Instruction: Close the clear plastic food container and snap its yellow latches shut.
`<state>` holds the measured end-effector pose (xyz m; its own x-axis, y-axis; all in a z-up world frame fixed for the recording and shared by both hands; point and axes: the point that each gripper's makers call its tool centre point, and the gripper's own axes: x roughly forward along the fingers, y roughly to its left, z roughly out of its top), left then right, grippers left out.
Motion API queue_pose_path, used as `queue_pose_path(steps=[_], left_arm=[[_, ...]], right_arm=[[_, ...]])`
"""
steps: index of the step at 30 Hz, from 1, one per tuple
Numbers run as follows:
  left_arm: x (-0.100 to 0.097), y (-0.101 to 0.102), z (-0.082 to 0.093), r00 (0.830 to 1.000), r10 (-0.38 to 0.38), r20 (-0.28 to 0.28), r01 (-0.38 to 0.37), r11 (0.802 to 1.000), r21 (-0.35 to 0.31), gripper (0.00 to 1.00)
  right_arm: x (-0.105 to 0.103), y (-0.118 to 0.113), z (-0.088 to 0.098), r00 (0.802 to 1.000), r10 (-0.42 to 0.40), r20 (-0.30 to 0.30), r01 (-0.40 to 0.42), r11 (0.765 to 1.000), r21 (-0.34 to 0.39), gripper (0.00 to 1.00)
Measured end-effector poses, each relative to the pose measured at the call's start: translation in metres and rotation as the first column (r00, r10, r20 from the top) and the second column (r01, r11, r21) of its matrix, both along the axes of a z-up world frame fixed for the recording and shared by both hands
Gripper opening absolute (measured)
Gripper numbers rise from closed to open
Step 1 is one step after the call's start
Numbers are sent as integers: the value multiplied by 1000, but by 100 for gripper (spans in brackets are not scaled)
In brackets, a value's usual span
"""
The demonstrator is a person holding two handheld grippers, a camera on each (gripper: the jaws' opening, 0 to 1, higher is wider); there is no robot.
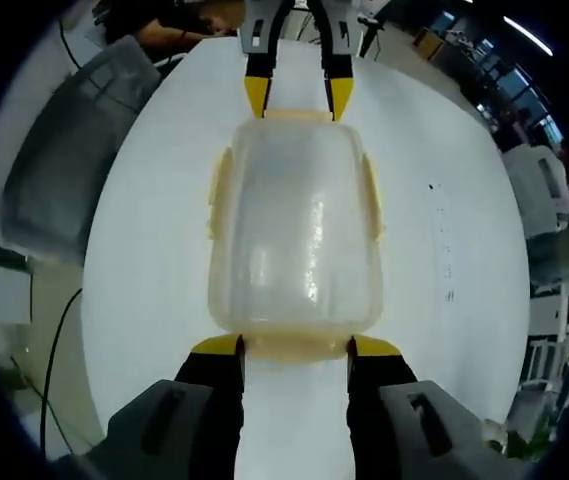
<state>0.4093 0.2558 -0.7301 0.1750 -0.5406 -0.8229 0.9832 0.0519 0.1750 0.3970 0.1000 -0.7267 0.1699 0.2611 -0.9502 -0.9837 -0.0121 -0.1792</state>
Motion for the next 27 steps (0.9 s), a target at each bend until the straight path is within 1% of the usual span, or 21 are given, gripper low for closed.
queue_pose_path(steps=[5, 10, 12, 15, 18, 21, 24, 25, 27], left_arm=[[6, -21, -9, 1000, -11, -17, 12, 1000, 19, 33], [9, -39, -20, 999, -17, -45, 18, 999, 32, 33], [11, -45, -26, 998, -15, -55, 17, 999, 32, 33], [10, -53, -37, 997, -9, -80, 12, 999, 43, 33], [6, -57, -43, 995, -14, -104, 20, 999, 48, 34], [10, -59, -46, 995, -17, -96, 22, 999, 48, 34], [8, -56, -48, 994, -19, -108, 26, 998, 59, 34], [7, -55, -48, 993, -17, -116, 24, 998, 57, 34], [8, -57, -47, 993, -11, -117, 17, 999, 47, 34]], right_arm=[[7, -23, -8, 1000, -19, -14, 19, 1000, -10, 37], [9, -39, -19, 999, -28, -30, 27, 999, -20, 37], [10, -46, -27, 999, -34, -41, 33, 999, -31, 37], [11, -54, -41, 998, -37, -56, 33, 997, -68, 37], [8, -59, -48, 996, -37, -84, 30, 996, -82, 37], [10, -61, -51, 996, -44, -76, 39, 996, -77, 37], [8, -58, -55, 994, -47, -94, 42, 997, -59, 37], [7, -57, -57, 994, -47, -96, 41, 997, -64, 37], [11, -59, -60, 996, -44, -80, 36, 995, -89, 37]])
